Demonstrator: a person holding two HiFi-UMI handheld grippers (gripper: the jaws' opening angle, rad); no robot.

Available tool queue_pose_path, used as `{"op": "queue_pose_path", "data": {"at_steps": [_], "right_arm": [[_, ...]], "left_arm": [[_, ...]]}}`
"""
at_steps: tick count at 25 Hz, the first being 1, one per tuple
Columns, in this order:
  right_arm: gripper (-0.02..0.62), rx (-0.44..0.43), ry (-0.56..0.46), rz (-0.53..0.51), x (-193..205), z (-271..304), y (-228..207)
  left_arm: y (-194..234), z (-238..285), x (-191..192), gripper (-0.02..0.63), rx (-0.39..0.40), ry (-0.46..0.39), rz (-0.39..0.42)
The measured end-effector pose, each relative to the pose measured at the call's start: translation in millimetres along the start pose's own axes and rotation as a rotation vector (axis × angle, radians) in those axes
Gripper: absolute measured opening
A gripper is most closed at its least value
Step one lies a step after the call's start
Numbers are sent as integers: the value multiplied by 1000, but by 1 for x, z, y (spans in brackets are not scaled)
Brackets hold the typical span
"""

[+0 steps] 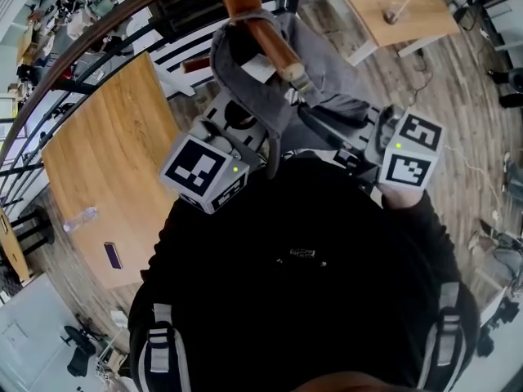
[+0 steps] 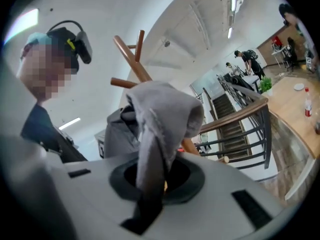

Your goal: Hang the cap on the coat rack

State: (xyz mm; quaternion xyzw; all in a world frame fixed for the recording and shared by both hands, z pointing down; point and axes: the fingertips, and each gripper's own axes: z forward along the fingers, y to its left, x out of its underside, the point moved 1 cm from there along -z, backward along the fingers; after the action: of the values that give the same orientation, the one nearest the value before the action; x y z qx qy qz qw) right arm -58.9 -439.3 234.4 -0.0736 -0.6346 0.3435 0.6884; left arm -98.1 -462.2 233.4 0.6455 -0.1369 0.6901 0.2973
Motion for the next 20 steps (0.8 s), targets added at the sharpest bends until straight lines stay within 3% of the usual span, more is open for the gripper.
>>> {"op": "queue_pose_path", "data": {"at_steps": [7, 12, 20], "right_arm": [[32, 16, 22, -93, 18, 19, -21], [32, -42, 76, -85, 23, 39, -34], [32, -86, 149, -148, 34, 49, -53]], "left_arm": [[23, -10, 21, 8, -103, 16, -35], [44, -17, 30, 8, -157, 26, -87], [50, -29, 37, 8, -235, 35, -87]]}}
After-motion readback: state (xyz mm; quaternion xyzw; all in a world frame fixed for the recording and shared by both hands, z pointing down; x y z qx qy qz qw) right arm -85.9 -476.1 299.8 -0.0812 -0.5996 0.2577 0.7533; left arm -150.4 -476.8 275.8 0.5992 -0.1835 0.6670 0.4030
